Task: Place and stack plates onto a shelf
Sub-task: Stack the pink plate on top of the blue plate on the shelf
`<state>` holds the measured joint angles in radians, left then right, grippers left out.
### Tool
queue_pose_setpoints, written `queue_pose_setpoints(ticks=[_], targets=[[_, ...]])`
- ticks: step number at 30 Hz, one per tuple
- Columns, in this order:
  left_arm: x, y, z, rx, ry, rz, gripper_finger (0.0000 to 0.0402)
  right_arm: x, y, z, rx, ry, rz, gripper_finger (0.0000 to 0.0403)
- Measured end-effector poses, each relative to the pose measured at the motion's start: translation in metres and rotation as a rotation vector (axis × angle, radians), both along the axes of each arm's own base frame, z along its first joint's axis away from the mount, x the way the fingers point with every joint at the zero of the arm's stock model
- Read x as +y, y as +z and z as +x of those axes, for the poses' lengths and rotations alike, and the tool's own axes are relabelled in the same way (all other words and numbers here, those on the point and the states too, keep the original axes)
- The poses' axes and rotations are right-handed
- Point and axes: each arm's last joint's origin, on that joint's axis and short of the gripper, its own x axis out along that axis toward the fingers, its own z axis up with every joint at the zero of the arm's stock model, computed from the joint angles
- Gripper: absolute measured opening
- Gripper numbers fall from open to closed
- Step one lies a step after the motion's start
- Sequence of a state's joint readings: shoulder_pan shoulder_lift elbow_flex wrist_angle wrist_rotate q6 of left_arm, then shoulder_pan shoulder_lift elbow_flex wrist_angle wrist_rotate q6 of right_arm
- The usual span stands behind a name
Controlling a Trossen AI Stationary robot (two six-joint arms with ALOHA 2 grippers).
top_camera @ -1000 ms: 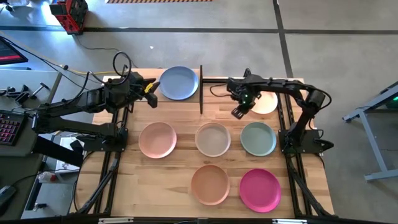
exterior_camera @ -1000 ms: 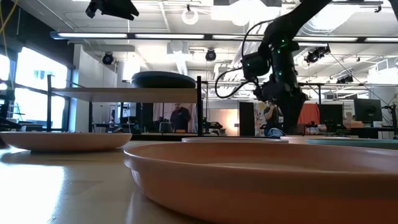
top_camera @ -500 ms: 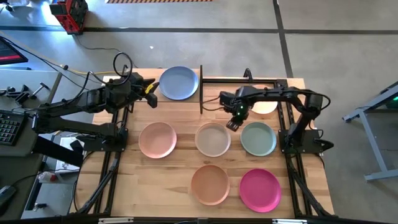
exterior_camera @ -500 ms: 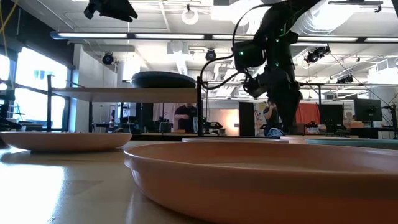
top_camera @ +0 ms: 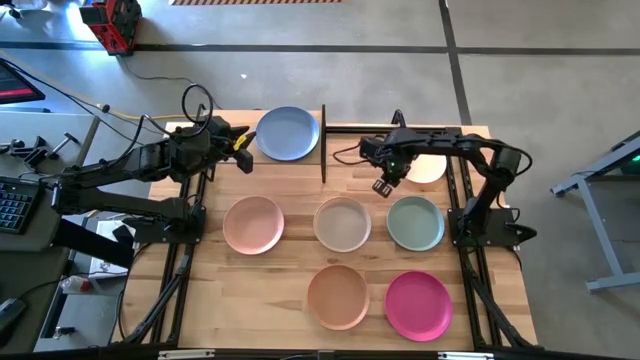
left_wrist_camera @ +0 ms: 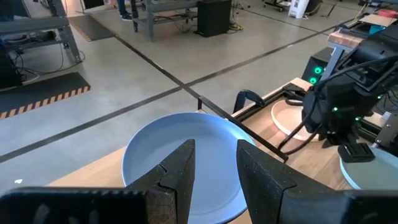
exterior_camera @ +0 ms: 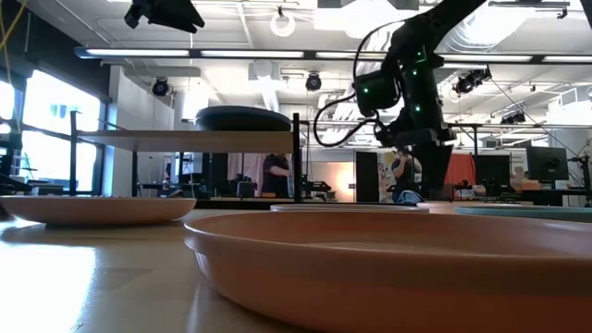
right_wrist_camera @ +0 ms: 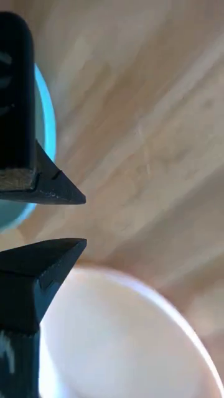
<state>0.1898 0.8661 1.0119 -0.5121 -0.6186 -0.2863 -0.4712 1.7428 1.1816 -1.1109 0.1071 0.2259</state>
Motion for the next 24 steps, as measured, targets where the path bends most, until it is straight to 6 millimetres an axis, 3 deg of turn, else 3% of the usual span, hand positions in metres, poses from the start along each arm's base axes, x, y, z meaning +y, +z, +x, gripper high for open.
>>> queue_pose_setpoints(ticks=[5, 12, 18, 24], targets=[[0.000, 0.000, 0.000, 0.000, 0.000, 0.000, 0.0106, 0.016, 0.000, 0.003, -0.013, -0.003, 0.136, 0.0076], [0.000, -0.001, -0.001, 0.020, 0.019, 0.004, 0.0106, 0.063, 0.015, 0.005, 0.044, 0.084, 0.177, 0.0076], [0.000, -0.001, -0.001, 0.043, 0.014, 0.029, 0.0106, 0.106, 0.034, 0.005, -0.029, 0.240, 0.180, 0.0076], [0.000, -0.001, -0.001, 0.068, 0.003, 0.052, 0.0106, 0.145, 0.040, 0.006, -0.081, 0.425, 0.233, 0.0076]])
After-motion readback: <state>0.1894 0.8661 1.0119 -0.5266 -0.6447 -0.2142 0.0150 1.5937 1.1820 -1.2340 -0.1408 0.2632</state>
